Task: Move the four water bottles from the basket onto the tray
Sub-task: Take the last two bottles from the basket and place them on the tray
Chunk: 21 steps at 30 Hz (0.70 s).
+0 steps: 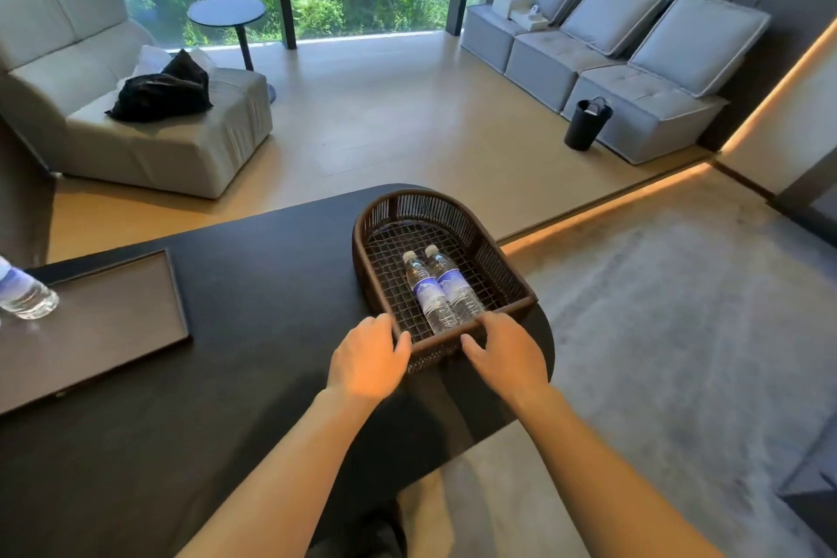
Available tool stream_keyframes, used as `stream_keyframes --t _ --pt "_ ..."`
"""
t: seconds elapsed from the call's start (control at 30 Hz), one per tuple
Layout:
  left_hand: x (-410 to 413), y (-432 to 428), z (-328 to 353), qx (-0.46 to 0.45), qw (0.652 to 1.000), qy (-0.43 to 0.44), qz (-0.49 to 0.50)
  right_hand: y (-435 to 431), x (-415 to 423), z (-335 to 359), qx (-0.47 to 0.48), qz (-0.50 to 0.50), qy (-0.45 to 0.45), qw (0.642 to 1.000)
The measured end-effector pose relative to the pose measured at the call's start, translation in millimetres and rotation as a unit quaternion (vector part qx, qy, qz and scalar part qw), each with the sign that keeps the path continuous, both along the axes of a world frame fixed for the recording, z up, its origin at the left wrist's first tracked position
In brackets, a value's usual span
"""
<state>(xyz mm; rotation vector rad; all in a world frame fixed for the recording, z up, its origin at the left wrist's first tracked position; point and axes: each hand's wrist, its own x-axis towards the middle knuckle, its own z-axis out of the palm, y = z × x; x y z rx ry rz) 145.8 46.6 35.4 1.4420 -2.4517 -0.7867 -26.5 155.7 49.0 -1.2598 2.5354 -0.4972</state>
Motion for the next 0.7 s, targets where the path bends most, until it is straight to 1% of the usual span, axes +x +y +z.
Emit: stream_keyframes --t 0.1,0.2,0.3,0.53,0.7 --pt "-39.3 -25.0 -13.2 0.023 1.0 0.013 0.004 -22.6 -37.7 -3.4 0.013 0.009 -0.007 1.0" --pt "-76.6 -52.6 -32.7 0.027 0.999 0.028 0.009 -57.2 -74.8 -12.0 0.034 0.024 0.001 0.999" --pt "-110.7 -82.6 -53.0 0.066 0.997 0.025 0.026 -99.2 -107.9 -28.2 0.07 0.044 -0.013 0.997" --pt "-170.0 -143.6 -103.7 0.157 0.983 -0.016 0.097 -187.6 -167.7 -83.6 0.142 0.086 -0.08 0.983" --pt "-192.7 -168.3 -129.2 0.211 0.966 -0.035 0.145 -223.2 -189.5 -120.4 0.182 0.081 -0.16 0.967"
